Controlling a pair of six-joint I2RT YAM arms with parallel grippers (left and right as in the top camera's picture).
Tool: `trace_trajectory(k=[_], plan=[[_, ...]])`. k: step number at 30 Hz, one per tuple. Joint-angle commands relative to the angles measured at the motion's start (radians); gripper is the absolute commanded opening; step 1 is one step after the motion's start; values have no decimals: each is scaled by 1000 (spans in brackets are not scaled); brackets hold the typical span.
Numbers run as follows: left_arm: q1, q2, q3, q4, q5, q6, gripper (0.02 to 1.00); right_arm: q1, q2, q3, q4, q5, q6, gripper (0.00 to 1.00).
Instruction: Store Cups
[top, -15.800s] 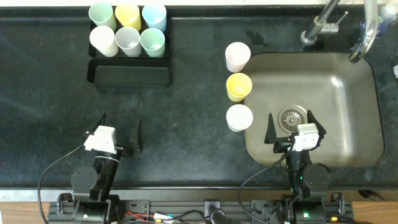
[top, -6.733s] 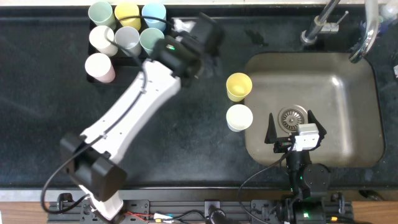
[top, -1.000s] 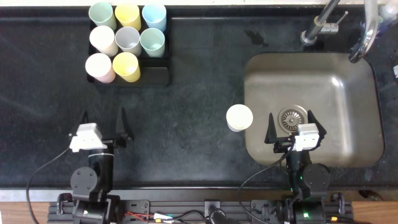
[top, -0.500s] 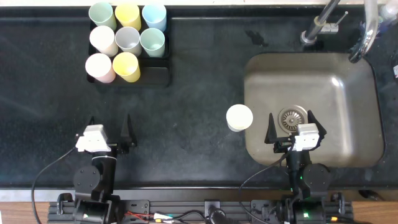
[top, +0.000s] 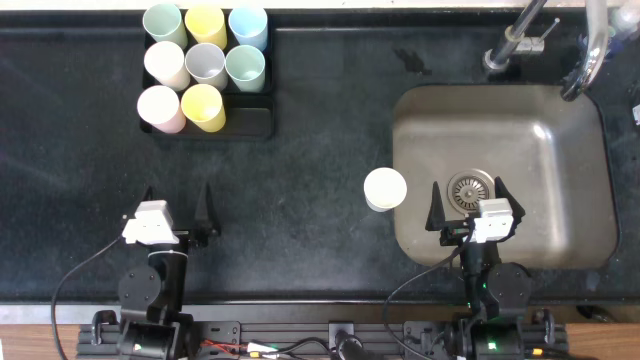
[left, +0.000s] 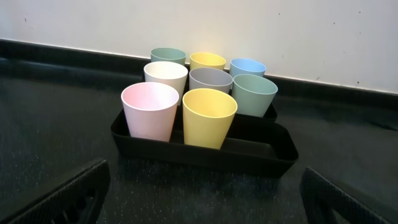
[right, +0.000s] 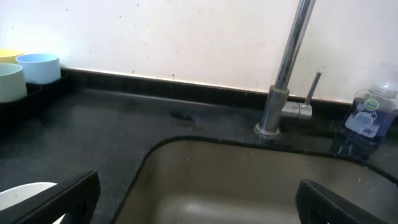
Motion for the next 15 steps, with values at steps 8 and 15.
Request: trace_trajectory(k=[8,15], plan=[[2,-10,-2,-2,10,15,1000,5,-9,-13,22,-2,0,996],[2,-10,-2,-2,10,15,1000,5,-9,-10,63,-70,101,998]])
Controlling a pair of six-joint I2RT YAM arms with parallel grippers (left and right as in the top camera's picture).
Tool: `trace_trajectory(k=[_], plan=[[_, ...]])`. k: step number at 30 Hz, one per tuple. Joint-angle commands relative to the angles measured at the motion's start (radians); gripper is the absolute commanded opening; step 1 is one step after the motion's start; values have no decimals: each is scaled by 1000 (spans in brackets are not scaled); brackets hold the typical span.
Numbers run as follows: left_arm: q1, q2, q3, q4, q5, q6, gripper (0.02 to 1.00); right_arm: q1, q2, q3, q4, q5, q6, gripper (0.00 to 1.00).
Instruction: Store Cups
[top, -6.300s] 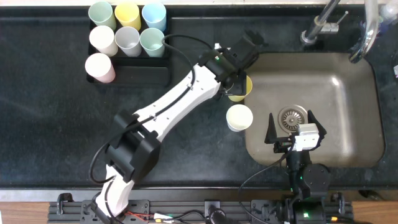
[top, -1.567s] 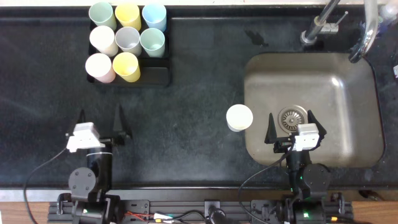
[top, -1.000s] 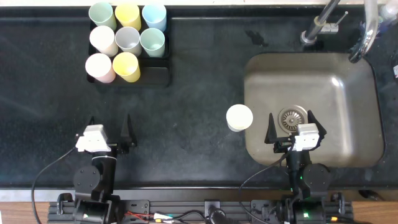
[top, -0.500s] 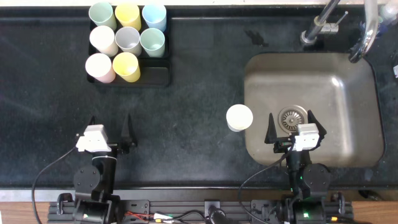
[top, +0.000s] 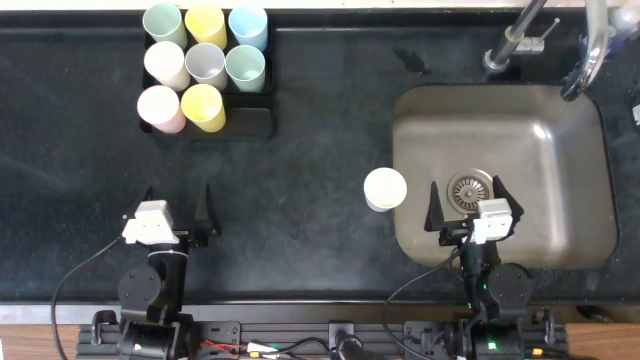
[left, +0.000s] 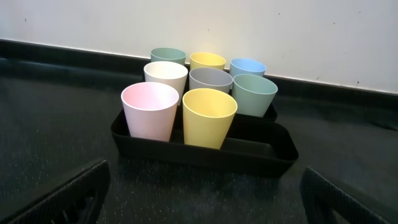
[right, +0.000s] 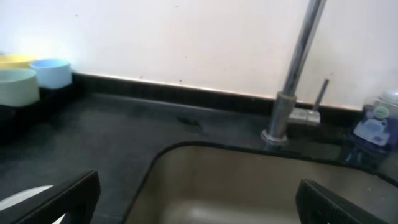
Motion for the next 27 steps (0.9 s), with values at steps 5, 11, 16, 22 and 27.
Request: trace_trajectory(k=[5,11,16,22,27], plan=[[2,-10,-2,-1,10,15,1000,4,3,46,70,-33,291,996],[2,-10,-2,-1,10,15,998,4,192,431,-293,-40,282,996],[2,-10,-2,-1,10,15,1000,5,840,1204,-954,-294,186,996],[2,-10,-2,-1,10,15,998,5,1083,1363,-1207,-313,180,998],[2,-10,-2,-1,10,15,1000,5,1205,1412,-1305,-318,137,998]])
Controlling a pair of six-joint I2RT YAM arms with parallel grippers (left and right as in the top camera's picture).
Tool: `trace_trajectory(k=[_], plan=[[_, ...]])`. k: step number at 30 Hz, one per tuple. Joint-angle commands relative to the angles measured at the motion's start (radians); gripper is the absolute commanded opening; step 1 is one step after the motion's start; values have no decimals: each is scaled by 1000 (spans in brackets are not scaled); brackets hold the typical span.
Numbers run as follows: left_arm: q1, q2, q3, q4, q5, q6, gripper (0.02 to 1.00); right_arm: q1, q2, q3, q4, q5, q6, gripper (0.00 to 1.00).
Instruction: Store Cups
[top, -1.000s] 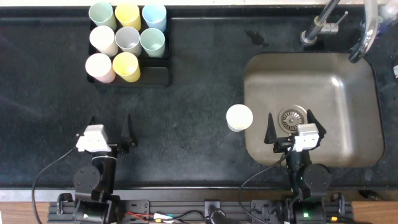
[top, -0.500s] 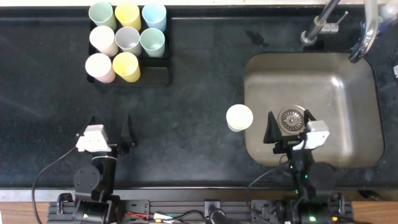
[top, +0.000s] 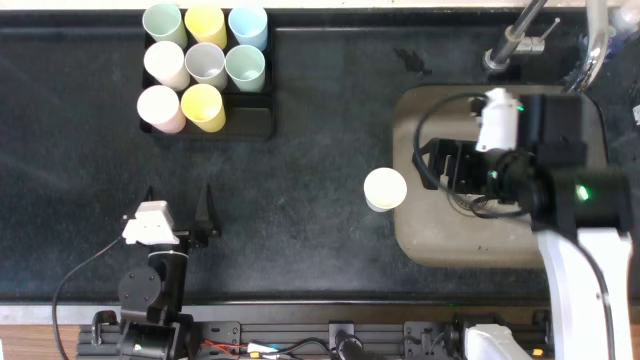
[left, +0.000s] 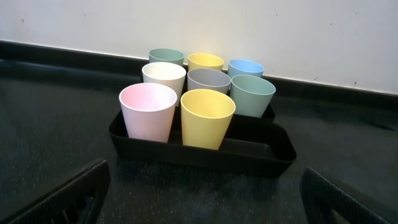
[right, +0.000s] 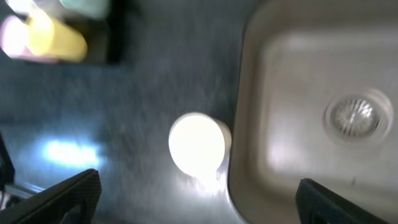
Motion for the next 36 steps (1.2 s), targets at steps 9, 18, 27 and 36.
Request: trace_trajectory(k=[9,18,27,36], plan=[[2,-6,-1,-3,2,15,1000,69,232,66,-166,-21,-80,996],[2,-6,-1,-3,3,15,1000,90,353,65,-179,99,-77,996],[2,-6,-1,-3,3,15,1000,102,495,65,-163,148,-89,998],[2,-6,-1,-3,3,15,1000,133,614,65,-111,151,-95,950]])
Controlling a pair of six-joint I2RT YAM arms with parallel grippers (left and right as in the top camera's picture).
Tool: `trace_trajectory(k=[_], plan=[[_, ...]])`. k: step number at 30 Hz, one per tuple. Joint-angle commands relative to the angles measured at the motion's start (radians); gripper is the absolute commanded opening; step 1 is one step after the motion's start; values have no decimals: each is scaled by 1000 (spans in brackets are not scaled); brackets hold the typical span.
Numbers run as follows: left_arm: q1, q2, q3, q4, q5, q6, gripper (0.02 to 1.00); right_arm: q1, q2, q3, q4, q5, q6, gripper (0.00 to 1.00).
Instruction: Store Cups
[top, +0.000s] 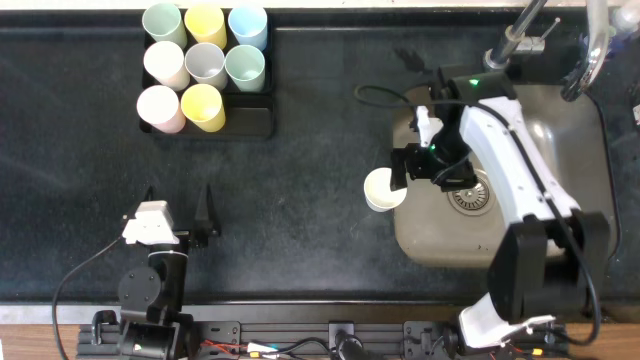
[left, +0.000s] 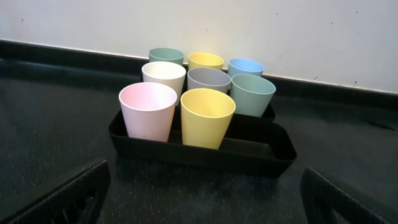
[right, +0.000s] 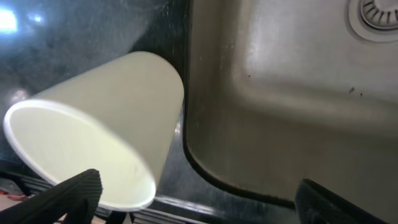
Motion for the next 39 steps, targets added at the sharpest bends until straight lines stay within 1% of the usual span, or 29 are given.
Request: trace_trajectory(k=[1,12,14,15,21,28,31,34,37,39], plan=[[2,-6,-1,-3,3,15,1000,20,34,29,30,11,-9,921],[2,-6,-1,-3,3,15,1000,42,54,29,83,13,-9,371],[2,-6,-1,-3,3,15,998,53,54,29,93,12,-8,246],[2,-6,-1,-3,3,15,1000,58,54,29,97,12,-5,202],[2,-6,-1,-3,3,15,1000,80,54,29,116,10,10,51],[2,-6,-1,-3,3,15,1000,117,53,30,116,6,18,42],[2,-6,-1,-3,3,15,1000,143,46,66,115,7,26,42],[2,-6,-1,-3,3,15,1000,172,44,181,103,12,40,42],[2,-6,-1,-3,3,15,1000,202,45,338,103,38,86,42],[2,-6,-1,-3,3,15,1000,220,50,438,105,38,117,45]])
